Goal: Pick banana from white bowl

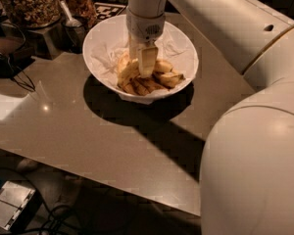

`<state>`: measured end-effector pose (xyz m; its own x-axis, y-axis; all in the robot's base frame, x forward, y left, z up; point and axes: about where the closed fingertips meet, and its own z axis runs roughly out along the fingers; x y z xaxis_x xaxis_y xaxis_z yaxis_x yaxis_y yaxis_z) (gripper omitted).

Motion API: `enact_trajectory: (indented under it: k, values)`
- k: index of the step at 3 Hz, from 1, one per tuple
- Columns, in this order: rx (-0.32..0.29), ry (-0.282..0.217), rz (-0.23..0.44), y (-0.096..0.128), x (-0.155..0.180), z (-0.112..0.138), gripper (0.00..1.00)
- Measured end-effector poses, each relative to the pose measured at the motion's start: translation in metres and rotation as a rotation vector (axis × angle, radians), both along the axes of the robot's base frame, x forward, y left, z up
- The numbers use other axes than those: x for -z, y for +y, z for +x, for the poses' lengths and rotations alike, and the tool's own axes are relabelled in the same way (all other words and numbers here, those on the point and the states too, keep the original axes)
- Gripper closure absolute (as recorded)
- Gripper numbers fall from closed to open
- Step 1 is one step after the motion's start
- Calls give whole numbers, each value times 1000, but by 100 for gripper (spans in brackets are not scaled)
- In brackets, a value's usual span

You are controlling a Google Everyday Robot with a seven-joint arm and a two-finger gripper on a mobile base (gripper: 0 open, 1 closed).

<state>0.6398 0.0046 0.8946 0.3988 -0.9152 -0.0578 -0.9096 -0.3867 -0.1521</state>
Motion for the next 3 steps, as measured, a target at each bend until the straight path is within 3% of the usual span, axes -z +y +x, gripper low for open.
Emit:
enact_trajectory:
  k: [1, 3]
  values:
    - [-5, 38, -5, 2, 20, -2, 44]
    - [-1, 40, -8, 2, 22, -3, 85]
